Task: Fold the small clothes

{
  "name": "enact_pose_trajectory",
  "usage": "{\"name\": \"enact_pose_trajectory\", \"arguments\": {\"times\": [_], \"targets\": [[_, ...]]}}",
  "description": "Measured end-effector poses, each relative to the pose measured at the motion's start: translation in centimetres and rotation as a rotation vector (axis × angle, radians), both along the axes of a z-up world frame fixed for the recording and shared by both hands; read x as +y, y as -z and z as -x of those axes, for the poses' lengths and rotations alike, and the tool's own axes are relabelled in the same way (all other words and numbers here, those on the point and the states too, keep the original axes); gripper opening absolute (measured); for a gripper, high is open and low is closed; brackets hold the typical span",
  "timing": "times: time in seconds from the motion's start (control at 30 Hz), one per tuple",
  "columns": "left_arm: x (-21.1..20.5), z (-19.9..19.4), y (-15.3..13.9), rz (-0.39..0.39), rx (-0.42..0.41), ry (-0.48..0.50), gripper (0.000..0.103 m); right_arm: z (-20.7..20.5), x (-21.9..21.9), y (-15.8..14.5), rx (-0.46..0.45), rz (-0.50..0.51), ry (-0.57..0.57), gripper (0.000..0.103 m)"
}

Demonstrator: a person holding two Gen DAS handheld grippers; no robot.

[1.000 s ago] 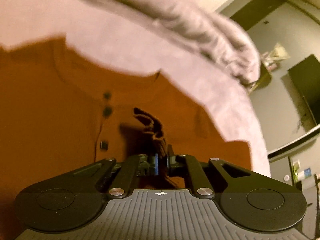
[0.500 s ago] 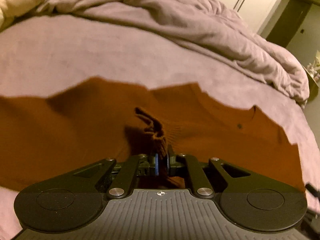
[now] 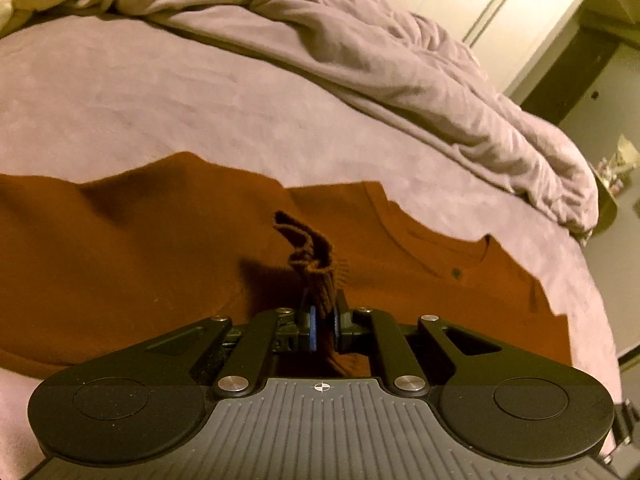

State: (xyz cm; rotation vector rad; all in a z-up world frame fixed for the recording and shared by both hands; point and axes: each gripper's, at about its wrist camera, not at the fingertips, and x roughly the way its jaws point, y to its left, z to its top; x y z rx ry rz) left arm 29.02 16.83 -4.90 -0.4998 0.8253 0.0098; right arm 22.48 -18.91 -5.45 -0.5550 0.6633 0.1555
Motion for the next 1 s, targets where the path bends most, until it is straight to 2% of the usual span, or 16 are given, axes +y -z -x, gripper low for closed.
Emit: {"name": "enact_pose_trajectory", "arguments": {"times": [0.17,0.2,0.23,0.27,0.43,0.5,0.53,0.6,0.67,0.7,0.77,0.93,1.0], "targets": [[0.2,0.0,-0.9,0.058,-0.036,-0.016,0.009,-1.2,1.1,0.6,-0.009,0.060,0.003,0.053],[0.1,0.0,-1.1,0.049,-0.044,-0.010,0.009,-1.7,1.2,0.7,-0.017,0.073,0.013,0.045],[0.0,0.1,-1.3,0.039,-0.052,-0.005,0.009,-2.0,1.3,0.8,-0.021,0.084,0.026,0.021],[-0.1,0.2,-1.4,0.034,-0.060,0.005,0.009,-2.4,1.1,0.9,-0.019,0.097,0.042,0.013],[-0.5,-0.1,0.5,0.066,-0.037,0.050,0.010,-3.1,-1.7,0.8,-0.069,0.063,0.179,0.014],[-1.4,-0.6,2.0,0.010,0.016,0.066,0.010,-3.3,-2.7,1.5,-0.035,0.041,0.216,0.017],[-1.7,-0.8,2.8,-0.001,0.032,0.068,0.010,-3.4,-2.7,1.8,-0.029,0.051,0.211,0.018],[-1.6,-0.6,2.9,0.011,0.012,0.063,0.010,-3.1,-1.9,1.9,-0.033,0.109,0.153,0.019],[-1.0,-0.6,2.8,0.039,0.012,0.059,0.011,-2.8,-1.7,1.2,-0.017,0.112,0.127,0.023],[-0.7,-0.6,2.7,0.050,0.017,0.059,0.012,-2.5,-1.8,0.8,-0.002,0.091,0.119,0.024],[-0.5,-0.6,2.4,0.043,0.024,0.063,0.015,-2.0,-2.6,-0.6,0.037,0.022,0.120,0.041],[-0.1,-0.2,1.0,0.040,-0.009,0.051,0.017,-0.3,-3.6,-4.1,0.046,-0.188,0.111,0.043],[0.1,-0.3,1.0,0.049,-0.007,0.035,0.017,-0.3,-3.1,-4.8,0.024,-0.226,0.085,0.043]]}}
